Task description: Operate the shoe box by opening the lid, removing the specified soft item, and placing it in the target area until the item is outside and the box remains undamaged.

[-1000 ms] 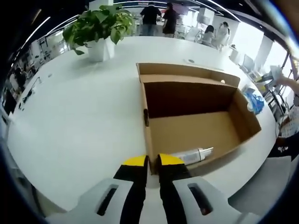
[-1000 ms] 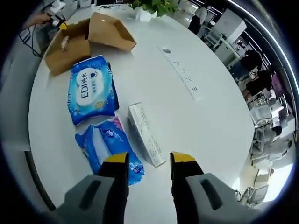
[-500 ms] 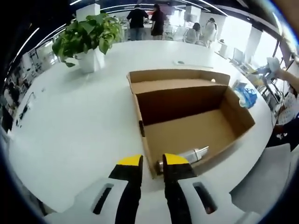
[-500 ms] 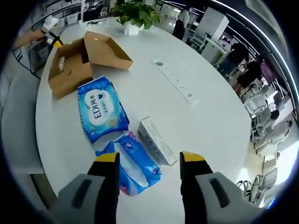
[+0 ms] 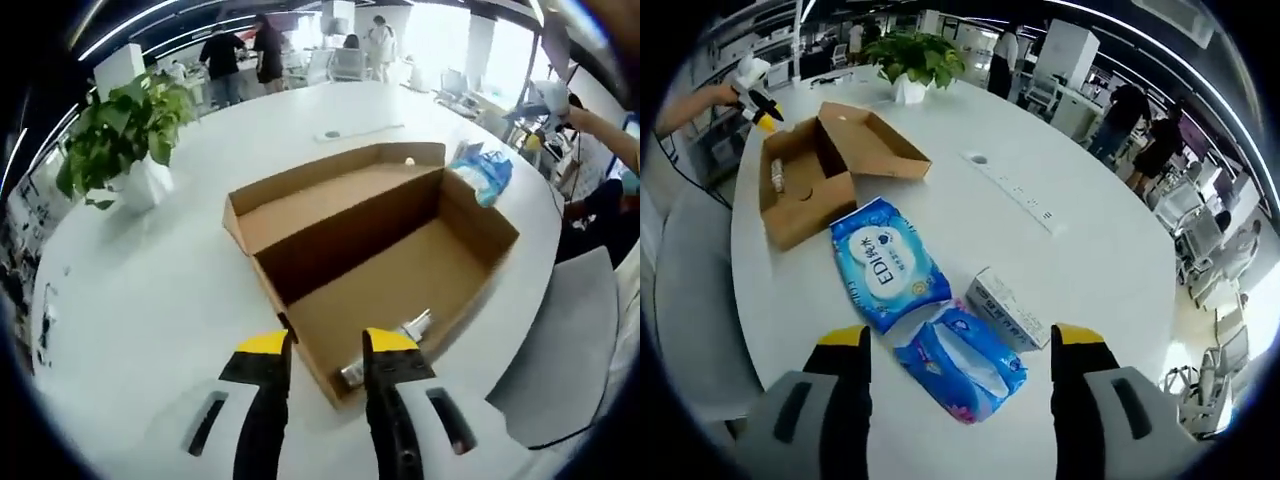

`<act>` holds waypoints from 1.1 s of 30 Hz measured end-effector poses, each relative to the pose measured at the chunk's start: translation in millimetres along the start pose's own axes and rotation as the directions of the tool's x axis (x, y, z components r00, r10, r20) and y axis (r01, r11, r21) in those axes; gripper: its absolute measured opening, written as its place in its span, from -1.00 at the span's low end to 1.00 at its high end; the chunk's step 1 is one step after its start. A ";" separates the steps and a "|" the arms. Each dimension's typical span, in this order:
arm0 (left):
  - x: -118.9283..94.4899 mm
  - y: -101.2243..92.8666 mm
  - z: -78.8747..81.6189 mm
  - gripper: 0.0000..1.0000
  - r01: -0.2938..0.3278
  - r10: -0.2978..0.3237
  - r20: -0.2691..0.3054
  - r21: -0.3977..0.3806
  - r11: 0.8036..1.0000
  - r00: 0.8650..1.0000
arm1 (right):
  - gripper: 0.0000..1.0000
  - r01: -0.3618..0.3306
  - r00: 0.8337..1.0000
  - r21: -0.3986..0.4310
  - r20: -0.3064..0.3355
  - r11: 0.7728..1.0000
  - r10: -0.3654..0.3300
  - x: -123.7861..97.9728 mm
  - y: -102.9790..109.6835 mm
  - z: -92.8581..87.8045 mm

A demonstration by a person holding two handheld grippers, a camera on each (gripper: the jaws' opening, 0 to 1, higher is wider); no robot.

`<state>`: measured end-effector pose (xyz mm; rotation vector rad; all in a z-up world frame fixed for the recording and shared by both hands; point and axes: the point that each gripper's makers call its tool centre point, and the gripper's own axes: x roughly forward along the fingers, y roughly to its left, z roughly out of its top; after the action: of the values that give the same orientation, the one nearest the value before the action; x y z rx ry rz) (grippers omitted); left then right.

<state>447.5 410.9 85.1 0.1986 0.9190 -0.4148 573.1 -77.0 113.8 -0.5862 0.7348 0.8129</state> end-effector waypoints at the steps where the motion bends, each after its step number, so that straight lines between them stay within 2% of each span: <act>1: 0.4 -1.4 0.4 -0.42 0.013 -0.012 -0.011 0.016 1.000 1.000 | 0.44 0.003 1.000 0.014 0.008 1.000 -0.003 -1.4 2.5 1.1; 4: 3.8 -2.9 3.5 -0.40 0.033 -0.030 -0.040 0.088 0.996 0.999 | 0.54 0.013 0.999 0.051 0.029 0.999 -0.014 -3.8 8.1 3.3; 9: 8.2 -7.8 9.6 -0.36 0.078 -0.067 -0.074 0.150 0.986 0.995 | 0.70 0.021 0.999 0.085 0.042 0.996 -0.025 -7.3 20.4 3.4; 13: 12.1 -13.5 13.1 -0.35 0.128 -0.103 -0.120 0.219 0.967 0.987 | 0.77 0.019 0.998 0.114 0.053 0.993 -0.025 -9.8 32.4 4.4; 16: 16.2 -16.4 16.9 -0.33 0.155 -0.121 -0.142 0.261 0.953 0.982 | 0.92 0.023 0.997 0.143 0.075 0.989 -0.034 -12.0 37.3 7.0; 21: 22.5 -21.1 19.1 -0.27 0.205 -0.153 -0.186 0.307 0.930 0.971 | 0.92 0.028 0.994 0.168 0.103 0.985 -0.045 -19.1 47.7 9.7; 27: 31.0 -28.7 18.5 -0.20 0.270 -0.190 -0.240 0.366 0.890 0.952 | 0.92 0.025 0.993 0.177 0.109 0.984 -0.045 -24.2 62.2 6.6; 33: 39.1 -34.7 16.0 -0.19 0.319 -0.221 -0.277 0.387 0.865 0.935 | 0.92 -0.003 0.993 0.182 0.115 0.983 -0.019 -28.7 84.6 2.4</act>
<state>465.2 363.9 63.5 0.5301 1.0748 -0.8744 492.0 -40.4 121.7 -0.3743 0.6911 0.7565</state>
